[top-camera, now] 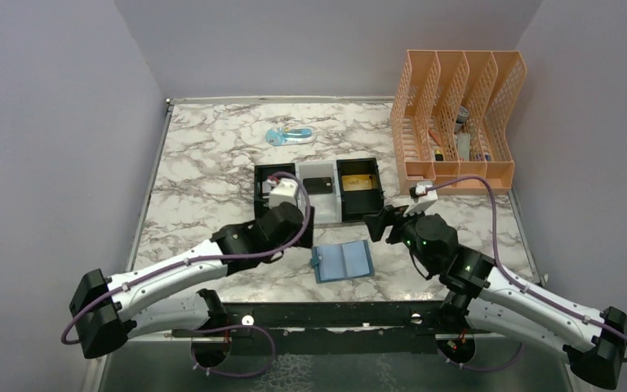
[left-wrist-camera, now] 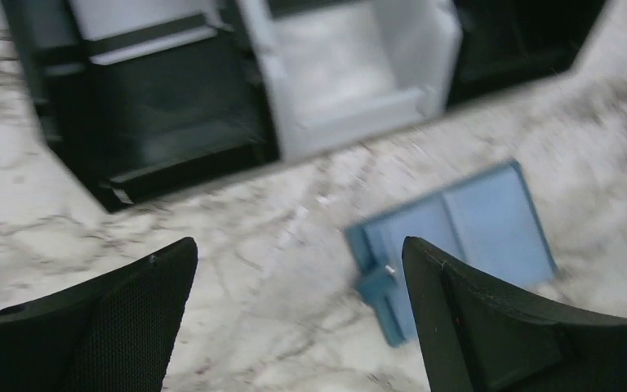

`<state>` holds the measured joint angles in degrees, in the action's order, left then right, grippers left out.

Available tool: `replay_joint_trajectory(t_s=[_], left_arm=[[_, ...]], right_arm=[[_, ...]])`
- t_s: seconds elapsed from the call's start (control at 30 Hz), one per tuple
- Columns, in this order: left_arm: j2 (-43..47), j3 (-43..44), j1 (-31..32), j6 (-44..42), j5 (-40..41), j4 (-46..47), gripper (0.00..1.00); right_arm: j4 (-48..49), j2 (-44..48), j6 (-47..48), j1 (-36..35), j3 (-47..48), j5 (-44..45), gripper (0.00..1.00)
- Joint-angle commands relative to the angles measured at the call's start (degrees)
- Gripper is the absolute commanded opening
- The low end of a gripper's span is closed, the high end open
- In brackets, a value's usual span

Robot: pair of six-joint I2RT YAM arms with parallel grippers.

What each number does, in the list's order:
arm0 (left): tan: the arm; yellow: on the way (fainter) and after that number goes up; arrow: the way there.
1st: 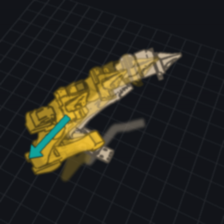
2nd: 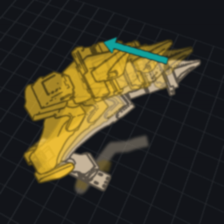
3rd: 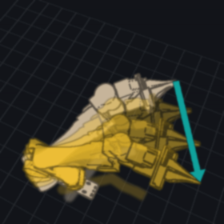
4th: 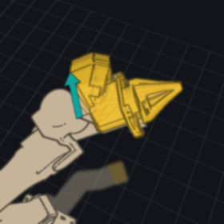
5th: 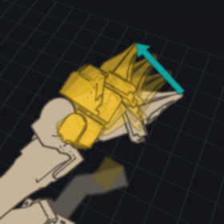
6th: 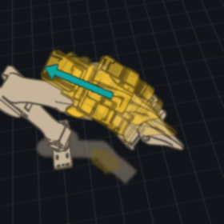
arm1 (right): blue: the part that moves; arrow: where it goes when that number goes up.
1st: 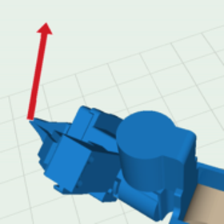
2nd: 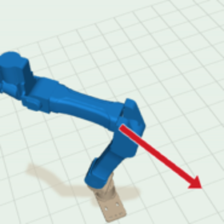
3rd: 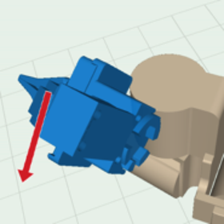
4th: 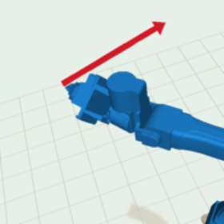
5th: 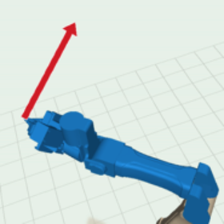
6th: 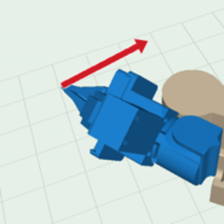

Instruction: Take the credit cards out of the card holder

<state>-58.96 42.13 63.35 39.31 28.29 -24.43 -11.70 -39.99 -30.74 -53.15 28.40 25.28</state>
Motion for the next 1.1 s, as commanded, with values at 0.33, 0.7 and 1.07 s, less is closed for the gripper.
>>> replay_joint_trajectory(t_s=[0.33, 0.7, 1.07], left_arm=[[5.3, 9.1, -26.1, -7.6, -3.1, -10.8, 0.99], [8.3, 18.3, -31.8, -13.4, 4.1, -10.1, 0.99], [8.4, 11.0, -31.8, -13.3, 5.9, -7.1, 0.99]], right_arm=[[9.9, -6.9, 9.4, 22.7, 2.8, -9.0, 0.82], [-4.9, -9.3, 17.5, 29.1, 25.2, -14.4, 0.95], [-4.6, -9.3, 19.4, 29.1, 25.9, -12.8, 0.97]])
